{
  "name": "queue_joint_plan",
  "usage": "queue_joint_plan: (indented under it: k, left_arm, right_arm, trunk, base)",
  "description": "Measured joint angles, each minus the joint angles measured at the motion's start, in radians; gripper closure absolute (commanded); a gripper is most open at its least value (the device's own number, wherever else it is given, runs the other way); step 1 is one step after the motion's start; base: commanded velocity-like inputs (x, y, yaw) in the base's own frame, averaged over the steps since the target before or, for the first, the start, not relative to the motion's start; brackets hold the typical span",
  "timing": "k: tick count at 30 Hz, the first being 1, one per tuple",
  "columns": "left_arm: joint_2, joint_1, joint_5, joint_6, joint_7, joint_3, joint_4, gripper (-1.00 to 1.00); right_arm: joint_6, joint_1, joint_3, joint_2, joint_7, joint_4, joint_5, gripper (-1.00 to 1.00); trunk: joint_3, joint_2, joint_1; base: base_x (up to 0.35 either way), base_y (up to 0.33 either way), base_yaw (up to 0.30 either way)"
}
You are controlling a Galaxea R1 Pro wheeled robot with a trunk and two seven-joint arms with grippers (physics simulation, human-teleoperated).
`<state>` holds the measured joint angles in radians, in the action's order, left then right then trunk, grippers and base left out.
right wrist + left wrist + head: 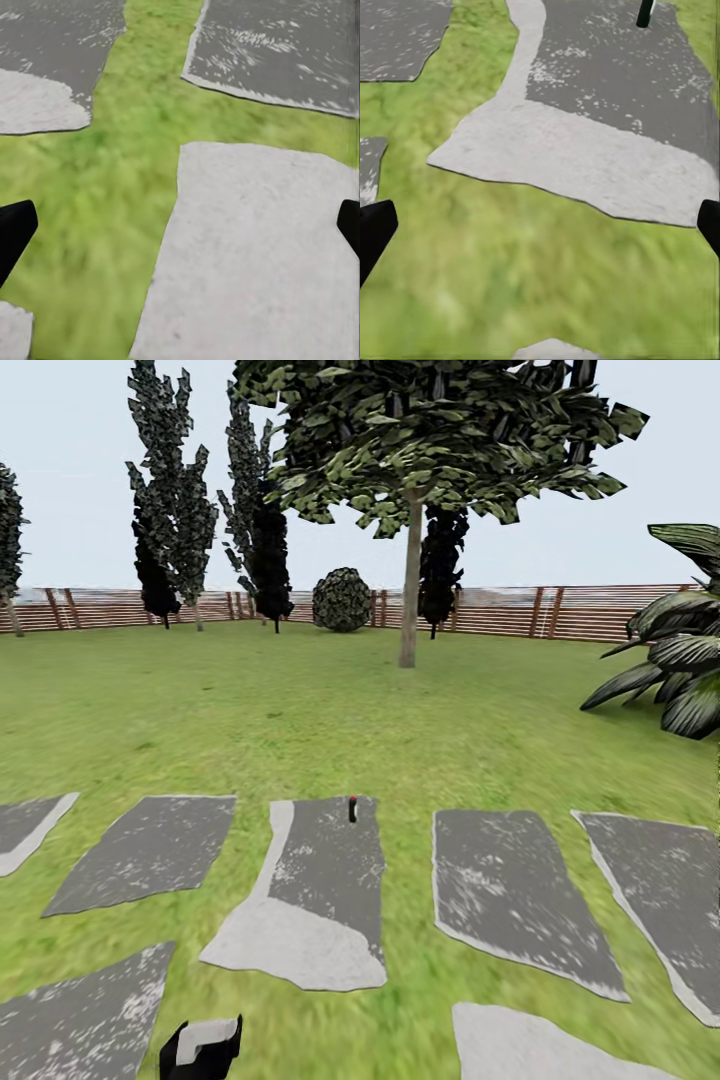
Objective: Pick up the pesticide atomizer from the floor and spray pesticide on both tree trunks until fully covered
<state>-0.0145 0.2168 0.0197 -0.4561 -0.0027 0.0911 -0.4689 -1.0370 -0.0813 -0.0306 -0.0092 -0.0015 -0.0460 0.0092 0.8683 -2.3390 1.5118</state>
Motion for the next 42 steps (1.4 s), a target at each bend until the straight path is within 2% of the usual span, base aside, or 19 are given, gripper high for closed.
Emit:
queue_joint_plan:
  k: [11, 34, 42]
  left_arm:
    - [-0.009, 0.001, 0.000, 0.000, 0.001, 0.005, 0.018, -1.00]
    - [-0.010, 0.001, -0.001, 0.001, 0.001, 0.006, 0.016, -1.00]
    - [-0.010, 0.001, -0.001, 0.002, 0.001, 0.006, 0.016, -1.00]
  right_arm:
    - [0.000, 0.001, 0.000, 0.001, 0.000, 0.001, 0.000, -1.00]
    - [0.000, 0.002, -0.001, 0.000, -0.002, 0.000, -0.003, -1.00]
    - [0.000, 0.002, -0.002, 0.000, -0.002, 0.000, -0.003, -1.00]
  trunk:
    - [0.000, 0.000, 0.000]
    - [0.000, 0.000, 0.000]
    - [0.000, 0.000, 0.000]
  base:
    - [0.088, -0.325, 0.000]
    - [0.095, -0.325, 0.000]
    - [0.253, -0.111, 0.000]
